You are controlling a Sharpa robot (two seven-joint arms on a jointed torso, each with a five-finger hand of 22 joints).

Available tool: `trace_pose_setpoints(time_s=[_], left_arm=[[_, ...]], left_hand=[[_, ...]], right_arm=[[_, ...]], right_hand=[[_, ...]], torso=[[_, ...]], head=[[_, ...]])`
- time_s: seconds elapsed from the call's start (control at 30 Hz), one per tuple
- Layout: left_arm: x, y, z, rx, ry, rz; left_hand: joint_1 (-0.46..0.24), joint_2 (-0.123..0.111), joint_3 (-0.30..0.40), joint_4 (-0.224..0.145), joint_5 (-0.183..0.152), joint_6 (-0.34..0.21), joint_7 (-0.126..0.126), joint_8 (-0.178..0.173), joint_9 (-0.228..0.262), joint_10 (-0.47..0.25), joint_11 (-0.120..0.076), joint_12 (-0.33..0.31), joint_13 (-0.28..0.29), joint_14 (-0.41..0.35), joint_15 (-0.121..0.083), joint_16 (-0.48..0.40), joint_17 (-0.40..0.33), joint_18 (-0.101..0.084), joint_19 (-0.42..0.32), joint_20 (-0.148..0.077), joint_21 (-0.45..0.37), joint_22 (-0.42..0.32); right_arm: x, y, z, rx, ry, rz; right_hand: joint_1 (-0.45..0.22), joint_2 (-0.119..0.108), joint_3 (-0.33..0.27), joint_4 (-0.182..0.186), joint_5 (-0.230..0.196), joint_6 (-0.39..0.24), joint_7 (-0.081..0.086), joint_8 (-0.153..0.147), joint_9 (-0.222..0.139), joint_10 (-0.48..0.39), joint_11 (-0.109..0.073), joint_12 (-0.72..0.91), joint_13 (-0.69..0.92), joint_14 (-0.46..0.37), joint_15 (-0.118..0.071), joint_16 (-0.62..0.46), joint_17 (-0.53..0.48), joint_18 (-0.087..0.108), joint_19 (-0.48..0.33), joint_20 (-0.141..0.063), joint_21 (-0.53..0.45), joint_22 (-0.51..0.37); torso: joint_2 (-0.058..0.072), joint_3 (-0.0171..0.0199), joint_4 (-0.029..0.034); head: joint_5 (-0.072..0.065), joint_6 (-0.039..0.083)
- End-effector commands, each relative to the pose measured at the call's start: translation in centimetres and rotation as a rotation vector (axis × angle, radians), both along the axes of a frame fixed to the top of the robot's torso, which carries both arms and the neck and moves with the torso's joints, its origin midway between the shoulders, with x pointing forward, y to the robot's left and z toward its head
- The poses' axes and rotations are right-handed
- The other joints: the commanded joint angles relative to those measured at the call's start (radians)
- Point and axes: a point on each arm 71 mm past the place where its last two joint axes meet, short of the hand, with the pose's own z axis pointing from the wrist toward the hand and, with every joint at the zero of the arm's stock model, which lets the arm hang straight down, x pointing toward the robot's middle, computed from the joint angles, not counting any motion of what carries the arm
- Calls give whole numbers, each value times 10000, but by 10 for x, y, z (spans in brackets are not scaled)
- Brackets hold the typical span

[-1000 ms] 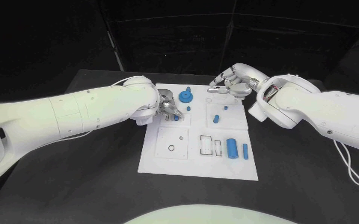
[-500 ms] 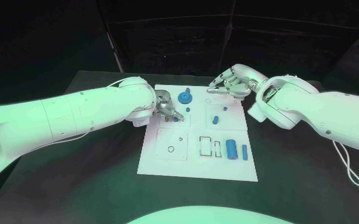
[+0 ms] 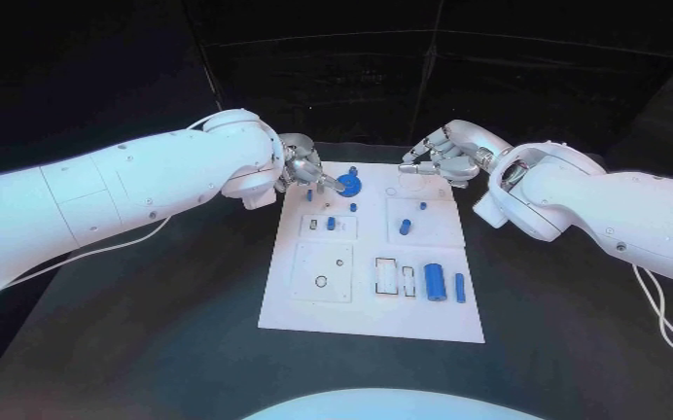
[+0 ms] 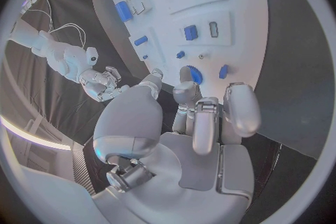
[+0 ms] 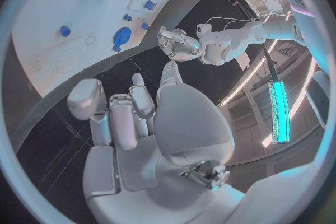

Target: Assemble the parts on the task board

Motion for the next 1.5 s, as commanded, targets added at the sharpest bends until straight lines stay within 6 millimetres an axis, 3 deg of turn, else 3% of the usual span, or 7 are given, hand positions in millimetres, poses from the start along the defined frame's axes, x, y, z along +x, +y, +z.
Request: trace_pose_setpoints(time_s=[0.03,0.23,0.4,0.67,0.77,0.93,1.5], left_arm=[[6,8,4,-329,728,4],[32,33,13,-38,886,572],[44,39,14,473,729,731],[57,40,5,1352,1101,773],[60,40,0,1659,1173,802],[62,37,-8,2052,1289,732],[58,22,-23,2024,1629,368]], left_hand=[[215,84,-202,55,-28,-212,83,-142,-72,-342,90,-375,-465,1049,77,17,2611,149,-177,61,-232,-280],[879,372,-657,95,-34,-790,429,-896,-635,-1061,400,-1053,-1358,989,332,-107,2411,244,-469,292,-649,-750],[1197,489,-979,155,-43,-931,472,-1400,-1100,-1116,432,-1023,-1408,985,370,-112,2400,265,-487,378,-702,-776],[1258,580,-1375,335,-40,-264,415,-1166,-1134,-956,397,-779,-1216,1016,353,-49,2502,230,-354,369,-558,-562],[1253,590,-1401,352,-40,-249,410,-1157,-1133,-949,393,-764,-1202,1020,349,-40,2516,228,-348,367,-553,-553],[1222,638,-1481,420,-38,-234,404,-1147,-1134,-928,386,-716,-1158,1028,342,-23,2543,221,-329,359,-530,-518],[1034,853,-1833,768,-34,-211,387,-1122,-1146,-887,371,-593,-1092,1052,327,24,2623,197,-265,341,-453,-396]], right_arm=[[1,0,2,151,-99,-69],[3,0,2,162,-137,-121],[3,1,2,198,-195,-97],[2,7,3,255,-329,33],[3,7,3,258,-344,32],[3,8,4,268,-359,34],[4,13,4,307,-406,82]], right_hand=[[-69,-26,-68,-16,-50,-83,18,54,-14,-27,-10,49,17,644,-25,1,681,80,-7,5,-26,20],[8,21,-71,-38,120,-77,12,73,-10,-35,-13,47,1,646,-27,-2,678,81,-4,4,-30,15],[126,48,-90,-64,423,-92,14,83,-12,-39,-17,52,-5,646,-29,-5,678,80,3,1,-29,19],[220,84,-109,-69,706,-102,13,93,-12,-47,-19,51,-16,649,-29,1,693,80,6,-1,-30,21],[223,85,-112,-68,717,-110,15,90,-14,-56,-18,41,-27,649,-29,1,693,80,5,-1,-32,18],[226,84,-116,-67,727,-119,17,85,-16,-60,-16,38,-31,649,-29,0,692,81,3,-1,-34,14],[237,94,-129,-60,784,-162,27,65,-24,-70,-9,29,-43,649,-25,0,693,80,4,1,-34,16]], torso=[[14,10,1],[12,5,2],[19,-9,-7],[20,6,-22],[22,-9,-25],[34,21,-50],[24,-2,-15]], head=[[34,45],[33,60],[45,111],[139,90],[133,78],[148,93],[181,101]])
